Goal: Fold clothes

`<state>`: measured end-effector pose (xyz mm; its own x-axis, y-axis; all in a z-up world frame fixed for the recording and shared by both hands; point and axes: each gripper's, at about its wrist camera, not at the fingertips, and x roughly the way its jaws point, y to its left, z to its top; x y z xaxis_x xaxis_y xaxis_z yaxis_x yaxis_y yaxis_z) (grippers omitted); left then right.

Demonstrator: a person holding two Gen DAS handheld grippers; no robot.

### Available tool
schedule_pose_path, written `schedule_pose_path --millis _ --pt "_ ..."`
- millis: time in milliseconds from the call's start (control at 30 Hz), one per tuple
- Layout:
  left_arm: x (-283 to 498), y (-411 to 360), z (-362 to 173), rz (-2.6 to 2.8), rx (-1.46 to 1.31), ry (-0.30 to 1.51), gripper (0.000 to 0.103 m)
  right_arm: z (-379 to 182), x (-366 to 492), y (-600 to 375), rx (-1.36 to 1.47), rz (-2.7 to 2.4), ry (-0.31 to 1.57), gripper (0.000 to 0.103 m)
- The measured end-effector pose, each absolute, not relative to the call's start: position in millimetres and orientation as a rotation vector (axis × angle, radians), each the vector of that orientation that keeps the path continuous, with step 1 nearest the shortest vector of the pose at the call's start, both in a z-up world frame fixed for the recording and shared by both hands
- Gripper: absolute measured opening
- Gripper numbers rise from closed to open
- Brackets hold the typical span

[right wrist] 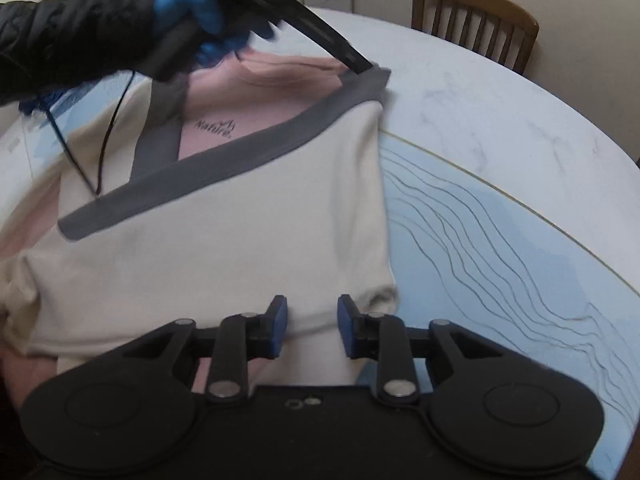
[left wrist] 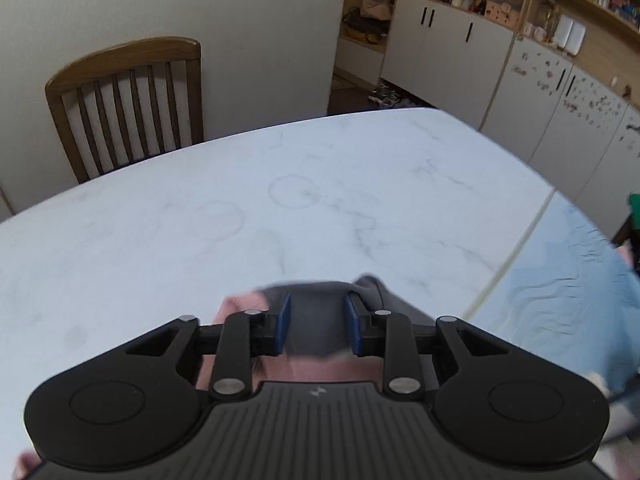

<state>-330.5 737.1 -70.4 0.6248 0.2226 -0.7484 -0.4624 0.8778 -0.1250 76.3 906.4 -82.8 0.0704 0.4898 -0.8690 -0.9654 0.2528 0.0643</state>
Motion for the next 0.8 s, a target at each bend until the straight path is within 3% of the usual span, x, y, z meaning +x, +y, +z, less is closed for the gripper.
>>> schedule_pose_path --millis 67,100,133,367,467,600,633,800 --pt "-351.0 725.7 -59.4 0.391 -0.306 0.832 0.04 -73.6 74.4 902.1 -0.658 1.19 0.898 0.103" --pt "-363.3 714.7 -53.5 0.38 -0.283 0.839 0.056 -69.7 73.9 901.6 -0.656 1.18 0.886 0.103" --pt "-376.6 701.2 -47.2 0.368 -0.258 0.838 0.064 -65.9 73.4 901.7 -0.651 1.171 0.875 0.103" --pt "-450.2 584.1 -33.0 0.158 -0.245 0.875 0.064 -50.6 47.1 904.4 -0.662 1.272 0.836 0.103" --pt "-470.4 537.0 -37.8 0.099 -0.249 0.9 0.05 -45.5 28.9 907.3 -0.681 1.341 0.823 0.103" --pt "-496.0 491.7 -39.4 0.044 -0.288 0.915 0.017 -44.8 -0.5 915.0 -0.69 1.462 0.83 0.103" --pt "-502.2 483.5 -38.6 0.028 -0.306 0.916 0.013 -46.4 -10.0 917.2 -0.705 1.498 0.832 0.103" --pt "-531.1 454.5 -48.4 -0.017 -0.383 0.985 0.013 -62.5 -51.7 926.8 -0.785 1.627 0.86 0.103"
